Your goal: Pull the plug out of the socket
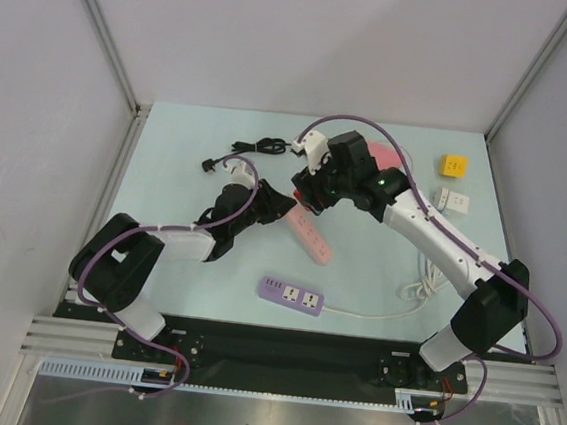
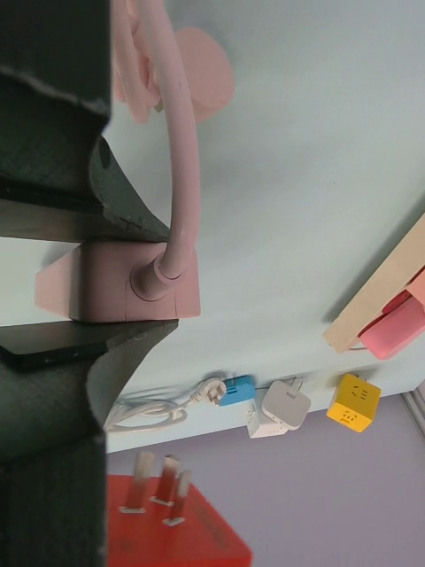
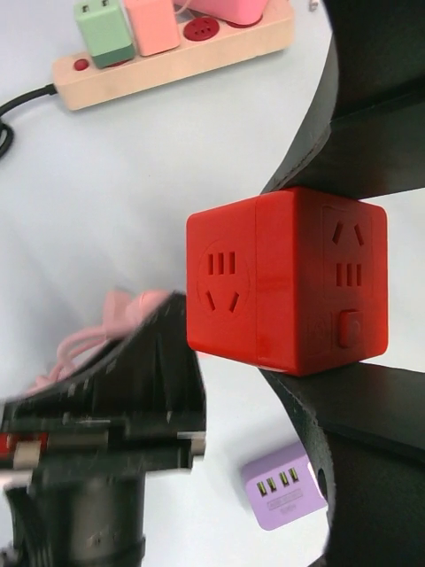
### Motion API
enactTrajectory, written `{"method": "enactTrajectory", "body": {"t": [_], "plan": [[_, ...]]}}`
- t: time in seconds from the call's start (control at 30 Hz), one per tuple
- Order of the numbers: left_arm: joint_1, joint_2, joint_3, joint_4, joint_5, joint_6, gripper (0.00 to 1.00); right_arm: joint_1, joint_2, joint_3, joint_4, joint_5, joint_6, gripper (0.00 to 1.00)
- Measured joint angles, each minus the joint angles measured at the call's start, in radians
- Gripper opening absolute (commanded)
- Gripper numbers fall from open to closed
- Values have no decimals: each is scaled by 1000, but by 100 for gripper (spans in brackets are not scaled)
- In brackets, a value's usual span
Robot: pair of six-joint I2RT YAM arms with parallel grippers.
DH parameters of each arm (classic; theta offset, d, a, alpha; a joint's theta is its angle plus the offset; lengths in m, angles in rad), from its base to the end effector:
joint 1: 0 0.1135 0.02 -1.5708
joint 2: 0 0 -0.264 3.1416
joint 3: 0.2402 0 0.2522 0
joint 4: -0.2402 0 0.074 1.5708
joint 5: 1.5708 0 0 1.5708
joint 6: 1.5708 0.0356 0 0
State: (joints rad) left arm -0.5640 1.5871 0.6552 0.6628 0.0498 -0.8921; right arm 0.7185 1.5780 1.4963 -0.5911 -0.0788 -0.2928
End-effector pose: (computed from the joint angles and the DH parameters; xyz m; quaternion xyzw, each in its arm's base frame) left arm 0.2730 -0.1748 0.1875 -0.1150 0.7871 -0.4178 0.4389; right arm 0.2666 0.2368 0.3491 -0.4510 0.7793 0.1263 0.4164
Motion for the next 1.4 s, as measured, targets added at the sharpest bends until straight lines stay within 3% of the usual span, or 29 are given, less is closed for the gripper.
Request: {"method": "enactTrajectory", "body": {"t": [0.33,0.77,1.0,1.17,1.4], "plan": [[18,0,-66,98,15,-22,0,-380,-116,-139,-3,-315,-19,0],[32,26,-121,211,42,-24,20,-715,-232,-383,134,-680,69,0],[37,86,-136,300,66,-51,29,-812,-263,-429,182,-782,107,0],[37,118,-161,356,67,-85,41,-819,-288,-446,204,-822,119,0],[37,195,-231,294,67,-45,52,-835,-288,-453,211,-837,125,0]]}}
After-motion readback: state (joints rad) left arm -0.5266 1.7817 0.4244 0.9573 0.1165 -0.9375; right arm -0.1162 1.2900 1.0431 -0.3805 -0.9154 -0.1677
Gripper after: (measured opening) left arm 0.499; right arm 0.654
